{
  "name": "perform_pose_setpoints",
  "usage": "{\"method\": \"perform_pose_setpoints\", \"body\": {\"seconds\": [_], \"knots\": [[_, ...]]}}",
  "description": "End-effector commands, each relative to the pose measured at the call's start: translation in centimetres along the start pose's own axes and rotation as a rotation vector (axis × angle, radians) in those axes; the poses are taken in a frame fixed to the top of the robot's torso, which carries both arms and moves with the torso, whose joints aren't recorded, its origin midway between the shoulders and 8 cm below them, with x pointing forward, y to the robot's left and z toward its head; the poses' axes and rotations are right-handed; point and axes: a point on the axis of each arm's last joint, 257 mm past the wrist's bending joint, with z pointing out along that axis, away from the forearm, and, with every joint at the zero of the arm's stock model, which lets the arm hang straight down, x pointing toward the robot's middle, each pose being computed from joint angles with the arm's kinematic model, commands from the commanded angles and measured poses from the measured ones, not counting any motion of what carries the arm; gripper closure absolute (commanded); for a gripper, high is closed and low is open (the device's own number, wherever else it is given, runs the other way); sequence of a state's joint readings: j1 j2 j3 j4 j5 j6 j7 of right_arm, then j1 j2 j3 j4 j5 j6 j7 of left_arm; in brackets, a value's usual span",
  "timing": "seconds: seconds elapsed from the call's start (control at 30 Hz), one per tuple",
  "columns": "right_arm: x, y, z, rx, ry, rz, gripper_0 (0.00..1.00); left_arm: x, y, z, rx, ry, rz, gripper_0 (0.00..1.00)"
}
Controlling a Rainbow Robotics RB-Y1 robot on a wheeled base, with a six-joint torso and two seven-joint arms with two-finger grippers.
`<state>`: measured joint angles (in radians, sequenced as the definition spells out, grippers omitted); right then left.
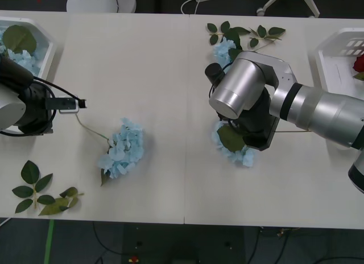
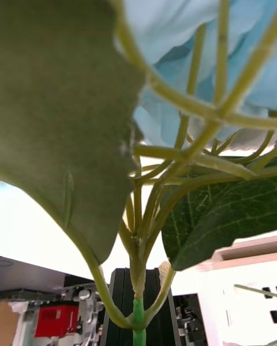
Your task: Place the red flowers into the right box and the blue flowers into the left box. If a person shows an open palm, hand one flower to the person first, then continue sorting.
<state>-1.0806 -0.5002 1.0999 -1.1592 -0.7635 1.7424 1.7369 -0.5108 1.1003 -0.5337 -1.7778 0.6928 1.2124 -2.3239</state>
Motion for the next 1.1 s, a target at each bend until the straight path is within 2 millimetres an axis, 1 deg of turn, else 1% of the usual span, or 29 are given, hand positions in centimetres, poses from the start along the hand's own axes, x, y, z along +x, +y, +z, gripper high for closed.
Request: {"method": "perform_pose_setpoints", "body": {"seconds": [0.03, 0.07, 0.1, 0.17, 0.27, 0.37, 0.43, 0.5, 0.53, 0.6, 0.63, 0.7, 0.73, 0.8, 0.83, 0.9, 0.97, 1.0, 1.03, 1.07, 1.1], "knots": [[-0.2, -2.2, -4.0, -0.003, -0.144, -0.044, 1.00, -4.4, 2.8, 0.4, 0.017, -0.052, 0.128, 0.00], [0.0, -2.5, -4.9, -0.019, -0.180, -0.041, 1.00, -5.4, 2.4, 1.0, 0.045, -0.064, 0.157, 0.00], [0.1, -2.7, -5.4, -0.026, -0.200, -0.039, 1.00, -5.9, 2.3, 1.2, 0.056, -0.068, 0.171, 0.00], [0.4, -3.7, -7.5, -0.049, -0.282, -0.023, 1.00, -7.3, 1.2, 2.2, 0.102, -0.077, 0.207, 0.00], [0.2, -4.4, -9.7, -0.079, -0.366, -0.007, 1.00, -8.4, 0.1, 2.8, 0.143, -0.093, 0.204, 0.00], [-0.6, -5.5, -13.0, -0.135, -0.488, 0.043, 1.00, -9.6, -2.2, 3.3, 0.217, -0.132, 0.175, 0.00], [-1.1, -6.1, -14.4, -0.147, -0.545, 0.060, 1.00, -10.1, -3.3, 3.5, 0.247, -0.147, 0.171, 0.00], [-2.1, -6.7, -16.7, -0.166, -0.640, 0.078, 1.00, -10.7, -4.7, 3.8, 0.274, -0.154, 0.191, 0.00], [-2.3, -6.8, -17.1, -0.173, -0.662, 0.083, 1.00, -10.9, -5.0, 3.8, 0.277, -0.155, 0.201, 0.00], [-3.7, -7.1, -19.3, -0.197, -0.771, 0.095, 1.00, -11.6, -5.7, 4.0, 0.280, -0.160, 0.229, 0.00], [-4.1, -7.1, -19.8, -0.203, -0.797, 0.097, 1.00, -11.9, -5.7, 4.1, 0.277, -0.164, 0.236, 0.00], [-5.5, -7.4, -22.0, -0.215, -0.904, 0.105, 1.00, -12.4, -5.9, 4.7, 0.261, -0.160, 0.259, 0.00], [-5.9, -7.5, -22.6, -0.217, -0.933, 0.108, 1.00, -12.4, -6.0, 4.9, 0.256, -0.158, 0.265, 0.00], [-7.3, -7.8, -24.8, -0.221, -1.034, 0.121, 1.00, -12.8, -6.2, 5.8, 0.242, -0.151, 0.285, 0.00], [-7.7, -7.8, -25.5, -0.221, -1.062, 0.122, 1.00, -12.9, -6.3, 6.0, 0.239, -0.150, 0.289, 0.00], [-9.0, -8.0, -27.6, -0.230, -1.154, 0.136, 1.00, -13.2, -6.5, 6.8, 0.227, -0.151, 0.299, 0.00], [-10.2, -8.0, -30.2, -0.245, -1.257, 0.150, 1.00, -13.5, -6.7, 7.7, 0.222, -0.158, 0.299, 0.00], [-10.4, -8.0, -30.8, -0.254, -1.281, 0.154, 1.00, -13.4, -6.8, 7.9, 0.222, -0.157, 0.297, 0.00], [-10.9, -7.9, -32.1, -0.266, -1.329, 0.161, 1.00, -13.5, -7.0, 8.2, 0.224, -0.157, 0.296, 0.00], [-11.1, -7.9, -32.7, -0.267, -1.353, 0.163, 1.00, -13.5, -7.0, 8.3, 0.225, -0.156, 0.296, 0.00], [-11.4, -8.0, -33.9, -0.280, -1.399, 0.175, 1.00, -13.5, -7.1, 8.6, 0.229, -0.153, 0.295, 0.00]]}}
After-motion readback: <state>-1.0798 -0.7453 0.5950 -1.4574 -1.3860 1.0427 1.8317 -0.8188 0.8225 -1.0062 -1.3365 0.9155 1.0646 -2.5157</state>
